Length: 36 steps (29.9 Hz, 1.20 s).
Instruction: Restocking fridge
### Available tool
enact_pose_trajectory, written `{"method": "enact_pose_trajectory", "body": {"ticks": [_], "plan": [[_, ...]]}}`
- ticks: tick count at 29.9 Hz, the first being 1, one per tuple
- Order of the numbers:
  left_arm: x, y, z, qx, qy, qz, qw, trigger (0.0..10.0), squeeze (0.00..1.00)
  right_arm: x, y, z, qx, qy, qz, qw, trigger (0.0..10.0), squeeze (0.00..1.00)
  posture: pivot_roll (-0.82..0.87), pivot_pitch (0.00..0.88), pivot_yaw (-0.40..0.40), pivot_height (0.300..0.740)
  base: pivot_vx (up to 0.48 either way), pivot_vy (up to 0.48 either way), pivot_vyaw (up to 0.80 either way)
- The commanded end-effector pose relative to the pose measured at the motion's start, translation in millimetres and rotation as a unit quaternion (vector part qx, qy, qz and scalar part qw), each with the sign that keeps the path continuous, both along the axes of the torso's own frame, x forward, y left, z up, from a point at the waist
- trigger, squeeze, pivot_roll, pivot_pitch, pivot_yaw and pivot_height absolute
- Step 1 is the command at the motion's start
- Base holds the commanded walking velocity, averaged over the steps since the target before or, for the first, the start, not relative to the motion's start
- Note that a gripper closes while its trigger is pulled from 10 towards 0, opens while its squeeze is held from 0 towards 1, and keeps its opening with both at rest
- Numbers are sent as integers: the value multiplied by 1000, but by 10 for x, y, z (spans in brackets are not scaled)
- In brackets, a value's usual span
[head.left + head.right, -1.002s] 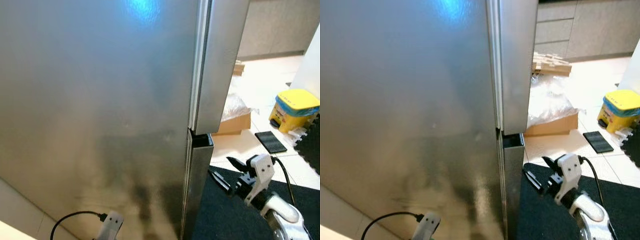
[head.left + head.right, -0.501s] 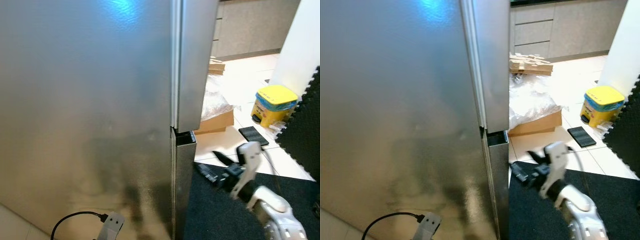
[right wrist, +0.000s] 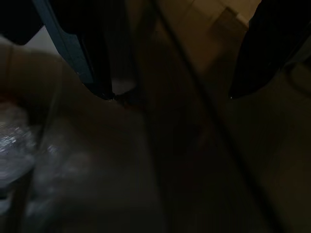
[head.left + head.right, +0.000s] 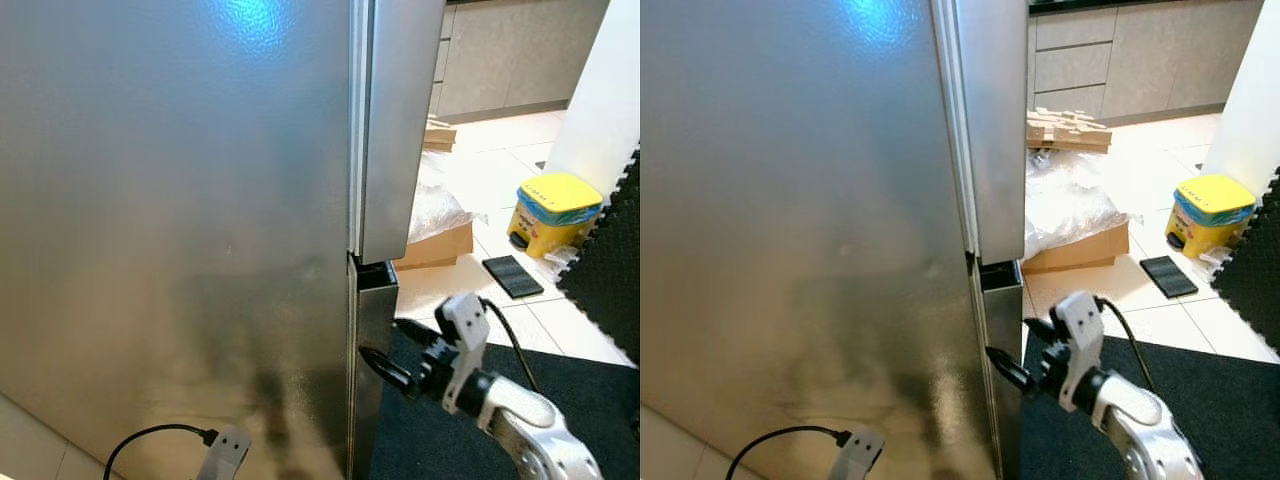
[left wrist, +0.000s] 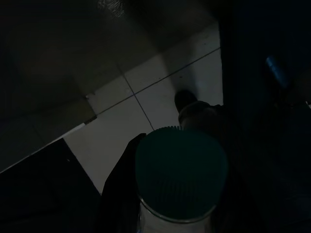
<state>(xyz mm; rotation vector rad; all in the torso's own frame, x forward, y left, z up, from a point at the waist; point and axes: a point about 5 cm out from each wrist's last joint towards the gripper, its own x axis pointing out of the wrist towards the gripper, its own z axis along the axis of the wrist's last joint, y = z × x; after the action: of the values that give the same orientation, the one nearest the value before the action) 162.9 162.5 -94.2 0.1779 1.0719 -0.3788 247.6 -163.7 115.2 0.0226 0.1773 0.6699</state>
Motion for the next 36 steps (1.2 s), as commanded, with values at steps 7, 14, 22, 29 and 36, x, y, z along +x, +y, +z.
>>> {"method": "enact_pose_trajectory", "body": {"ticks": [7, 14, 22, 29, 36], "plan": [[-25, 21, -10, 6, 4, -3, 1000, 10000, 0, 124, 122, 5, -19, 2, -41, 999, 10000, 0, -148, 0, 96, 740, 0, 0, 0], [-47, 13, -20, 5, 7, -2, 1000, 10000, 0, 219, 194, 68, -25, -9, -78, 997, 10000, 0, -147, 0, 86, 740, 0, 0, 0], [-55, 1, -23, 5, 7, -6, 1000, 10000, 0, 344, 144, 140, -36, -20, -148, 988, 10000, 0, -149, 0, 84, 740, 0, 0, 0], [-42, -7, -18, 6, 6, -11, 1000, 10000, 0, 411, 56, 180, -44, -25, -209, 977, 10000, 0, -152, 0, 87, 740, 0, 0, 0], [-34, -7, -15, 7, 5, -16, 1000, 10000, 0, 419, -52, 141, -56, -20, -246, 968, 10000, 0, -153, 0, 92, 740, 0, 0, 0]]}}
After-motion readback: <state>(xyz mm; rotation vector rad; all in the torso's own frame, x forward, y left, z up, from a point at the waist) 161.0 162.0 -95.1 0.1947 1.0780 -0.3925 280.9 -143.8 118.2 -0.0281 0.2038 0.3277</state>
